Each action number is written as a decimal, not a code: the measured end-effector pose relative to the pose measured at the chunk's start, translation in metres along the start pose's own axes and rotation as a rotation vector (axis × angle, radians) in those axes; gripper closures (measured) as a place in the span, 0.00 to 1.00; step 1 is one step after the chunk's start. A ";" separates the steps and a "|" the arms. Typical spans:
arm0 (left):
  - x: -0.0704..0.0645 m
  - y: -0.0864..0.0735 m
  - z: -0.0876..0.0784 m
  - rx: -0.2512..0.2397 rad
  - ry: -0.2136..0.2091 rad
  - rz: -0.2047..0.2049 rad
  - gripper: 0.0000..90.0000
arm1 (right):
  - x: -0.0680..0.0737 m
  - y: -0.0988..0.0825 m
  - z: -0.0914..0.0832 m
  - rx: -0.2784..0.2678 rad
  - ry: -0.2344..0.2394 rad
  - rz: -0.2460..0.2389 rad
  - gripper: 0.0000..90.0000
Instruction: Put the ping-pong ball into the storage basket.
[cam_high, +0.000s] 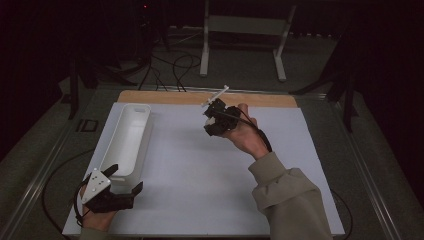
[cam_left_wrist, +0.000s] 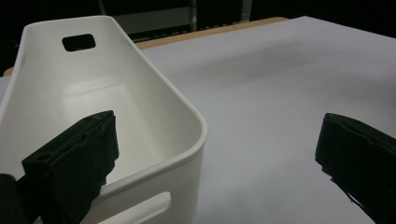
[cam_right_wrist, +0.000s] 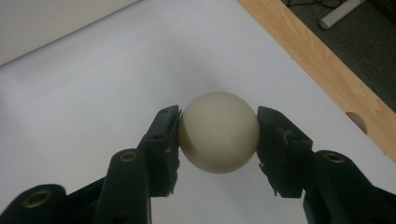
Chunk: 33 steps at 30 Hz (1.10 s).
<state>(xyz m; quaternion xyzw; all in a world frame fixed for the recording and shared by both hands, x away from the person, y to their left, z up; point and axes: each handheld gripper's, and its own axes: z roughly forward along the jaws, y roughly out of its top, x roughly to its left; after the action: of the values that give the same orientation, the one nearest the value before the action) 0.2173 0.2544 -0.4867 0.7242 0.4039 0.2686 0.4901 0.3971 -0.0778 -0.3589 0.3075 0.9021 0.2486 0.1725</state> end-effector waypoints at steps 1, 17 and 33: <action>0.000 0.000 0.000 0.000 0.000 0.000 0.00 | 0.001 0.002 0.000 -0.003 0.004 -0.001 0.56; 0.000 0.000 0.000 -0.001 0.000 -0.001 0.00 | 0.012 0.017 0.004 -0.017 0.017 -0.012 0.56; 0.000 0.000 0.000 0.000 -0.004 0.001 0.00 | 0.024 0.033 0.010 -0.029 0.038 -0.012 0.56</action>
<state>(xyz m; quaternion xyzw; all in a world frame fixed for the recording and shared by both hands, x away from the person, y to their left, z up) 0.2172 0.2542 -0.4868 0.7249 0.4025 0.2675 0.4909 0.3996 -0.0365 -0.3525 0.2950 0.9034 0.2662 0.1611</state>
